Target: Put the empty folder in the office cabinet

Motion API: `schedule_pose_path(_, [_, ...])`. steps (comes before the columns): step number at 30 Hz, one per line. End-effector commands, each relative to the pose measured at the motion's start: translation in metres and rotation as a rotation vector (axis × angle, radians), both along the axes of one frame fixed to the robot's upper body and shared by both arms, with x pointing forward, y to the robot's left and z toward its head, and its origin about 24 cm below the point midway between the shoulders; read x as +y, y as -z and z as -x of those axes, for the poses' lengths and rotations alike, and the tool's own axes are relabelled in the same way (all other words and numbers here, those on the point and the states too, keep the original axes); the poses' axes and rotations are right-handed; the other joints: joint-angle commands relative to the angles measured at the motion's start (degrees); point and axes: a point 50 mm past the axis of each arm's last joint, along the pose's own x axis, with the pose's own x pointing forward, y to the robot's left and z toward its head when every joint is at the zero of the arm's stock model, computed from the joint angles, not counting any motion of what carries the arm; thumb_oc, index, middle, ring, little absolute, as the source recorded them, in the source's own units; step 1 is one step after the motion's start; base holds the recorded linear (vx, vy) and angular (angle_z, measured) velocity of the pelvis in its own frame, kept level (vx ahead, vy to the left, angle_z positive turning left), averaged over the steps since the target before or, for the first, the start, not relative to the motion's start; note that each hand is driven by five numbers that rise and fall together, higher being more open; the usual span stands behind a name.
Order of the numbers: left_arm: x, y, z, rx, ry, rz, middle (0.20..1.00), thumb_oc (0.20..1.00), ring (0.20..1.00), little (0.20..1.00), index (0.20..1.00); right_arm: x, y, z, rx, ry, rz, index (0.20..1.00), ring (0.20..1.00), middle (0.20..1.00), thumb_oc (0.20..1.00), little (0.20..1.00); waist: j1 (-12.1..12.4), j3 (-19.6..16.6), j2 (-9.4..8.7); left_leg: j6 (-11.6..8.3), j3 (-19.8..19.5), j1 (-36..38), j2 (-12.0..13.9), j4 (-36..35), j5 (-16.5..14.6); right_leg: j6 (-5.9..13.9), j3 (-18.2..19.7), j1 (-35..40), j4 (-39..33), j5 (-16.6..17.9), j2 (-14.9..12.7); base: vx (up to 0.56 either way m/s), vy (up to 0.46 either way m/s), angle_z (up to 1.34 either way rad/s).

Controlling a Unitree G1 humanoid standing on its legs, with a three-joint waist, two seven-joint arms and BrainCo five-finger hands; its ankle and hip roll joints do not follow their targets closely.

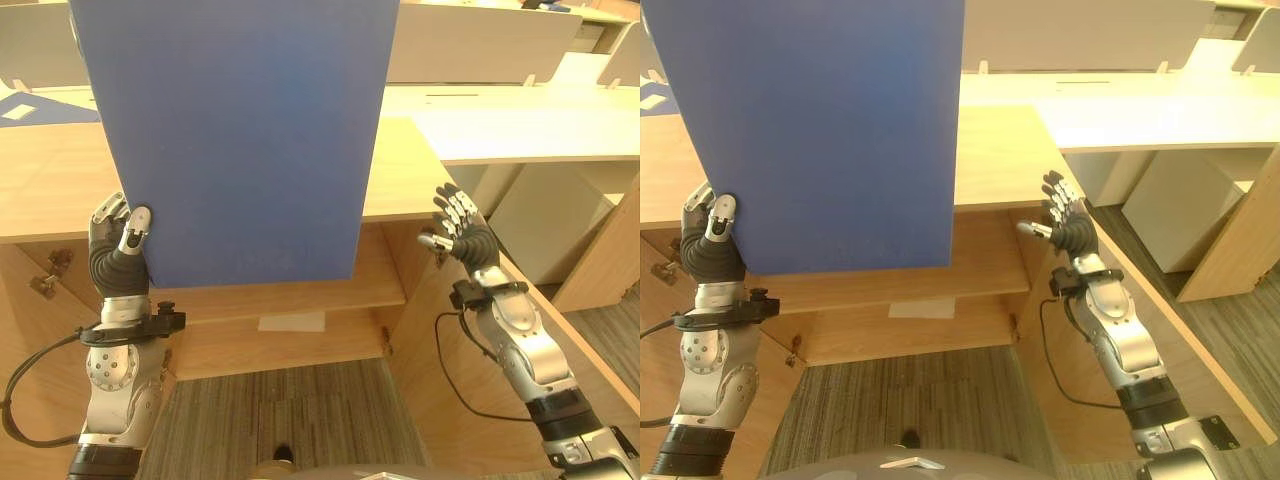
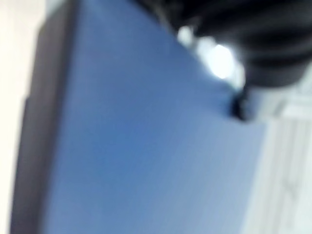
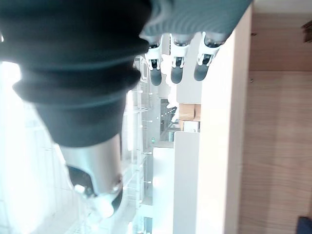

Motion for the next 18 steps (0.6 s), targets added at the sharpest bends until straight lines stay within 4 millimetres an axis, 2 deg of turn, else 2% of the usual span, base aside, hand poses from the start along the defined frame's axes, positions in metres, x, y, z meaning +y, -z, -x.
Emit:
schedule_pose_path(1, [-0.002, -0.021, -0.011, -0.092, 0.053, -0.015, 0.2, 0.2, 0.2, 0.2, 0.2, -0.009, -0.027, -0.005, -0.099, 0.027, -0.035, 1.0, 1.0, 1.0, 1.0, 1.0, 0.2, -1.4, -0.19, 0.97, -2.1, 2.8, -1.0, 0.0, -7.9, -0.14, -0.8, 2.8, 0.3, -4.9, 0.1, 0.04, 0.016, 0.07])
schedule_pose_path(6, [-0.005, -0.01, -0.015, -0.013, 0.106, -0.031, 0.2, 0.2, 0.2, 0.2, 0.2, -0.002, -0.041, -0.017, -0.086, -0.02, -0.093, 1.0, 1.0, 1.0, 1.0, 1.0, 1.5, -1.5, -0.54, 1.12, -2.6, 2.4, -1.1, 0.0, -7.7, -0.06, -1.7, 2.9, 0.3, -4.7, -0.3, 0.05, 0.016, 0.11])
schedule_pose_path(18, [-0.021, -0.003, -0.023, 0.022, 0.211, -0.042, 0.2, 0.2, 0.2, 0.2, 0.2, 0.03, -0.044, -0.022, -0.012, -0.162, -0.132, 1.0, 1.0, 1.0, 1.0, 1.0, 1.7, -1.6, -0.67, 1.28, -2.4, 2.4, -1.2, 0.0, -7.6, 0.01, -1.8, 2.9, 0.3, -4.4, -0.4, 0.01, 0.001, 0.02])
